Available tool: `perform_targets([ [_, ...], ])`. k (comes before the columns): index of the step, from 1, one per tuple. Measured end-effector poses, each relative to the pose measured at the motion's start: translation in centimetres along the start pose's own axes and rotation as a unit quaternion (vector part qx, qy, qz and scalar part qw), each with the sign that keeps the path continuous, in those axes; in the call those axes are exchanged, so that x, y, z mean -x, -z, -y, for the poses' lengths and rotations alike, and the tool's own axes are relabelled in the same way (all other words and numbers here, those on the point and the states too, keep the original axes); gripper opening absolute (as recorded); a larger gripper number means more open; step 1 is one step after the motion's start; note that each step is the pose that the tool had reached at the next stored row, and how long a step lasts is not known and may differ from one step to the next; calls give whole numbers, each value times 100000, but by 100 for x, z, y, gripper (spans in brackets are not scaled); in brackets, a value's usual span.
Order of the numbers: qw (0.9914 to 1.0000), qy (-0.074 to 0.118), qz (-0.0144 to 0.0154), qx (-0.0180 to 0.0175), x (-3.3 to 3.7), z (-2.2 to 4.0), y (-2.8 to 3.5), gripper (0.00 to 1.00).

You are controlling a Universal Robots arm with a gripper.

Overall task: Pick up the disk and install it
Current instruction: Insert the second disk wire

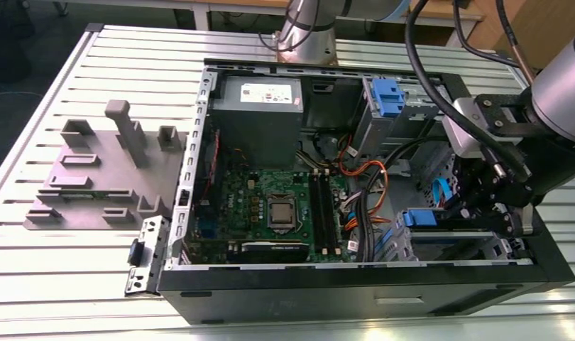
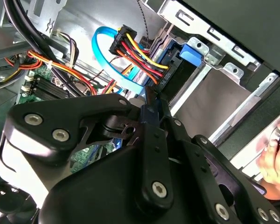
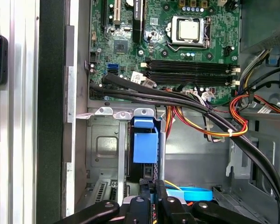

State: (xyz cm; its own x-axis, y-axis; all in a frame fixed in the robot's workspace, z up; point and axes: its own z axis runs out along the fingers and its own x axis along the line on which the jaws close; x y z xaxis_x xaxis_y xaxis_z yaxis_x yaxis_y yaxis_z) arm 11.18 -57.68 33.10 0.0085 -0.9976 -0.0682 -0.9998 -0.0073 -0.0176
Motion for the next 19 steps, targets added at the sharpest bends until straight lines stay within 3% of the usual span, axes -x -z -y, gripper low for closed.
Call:
perform_targets([
  [5,100000,-6,64,59,-1,1,6,17],
  [6,100000,-9,88,79,0,1,16,24],
  [11,100000,-17,73,185,11,3,151,24],
  [14,100000,-20,87,261,12,4,172,24],
  [15,100000,-23,88,271,12,3,172,22],
  [17,100000,-22,85,293,13,4,173,11],
  [19,99999,-25,77,316,13,4,174,11],
])
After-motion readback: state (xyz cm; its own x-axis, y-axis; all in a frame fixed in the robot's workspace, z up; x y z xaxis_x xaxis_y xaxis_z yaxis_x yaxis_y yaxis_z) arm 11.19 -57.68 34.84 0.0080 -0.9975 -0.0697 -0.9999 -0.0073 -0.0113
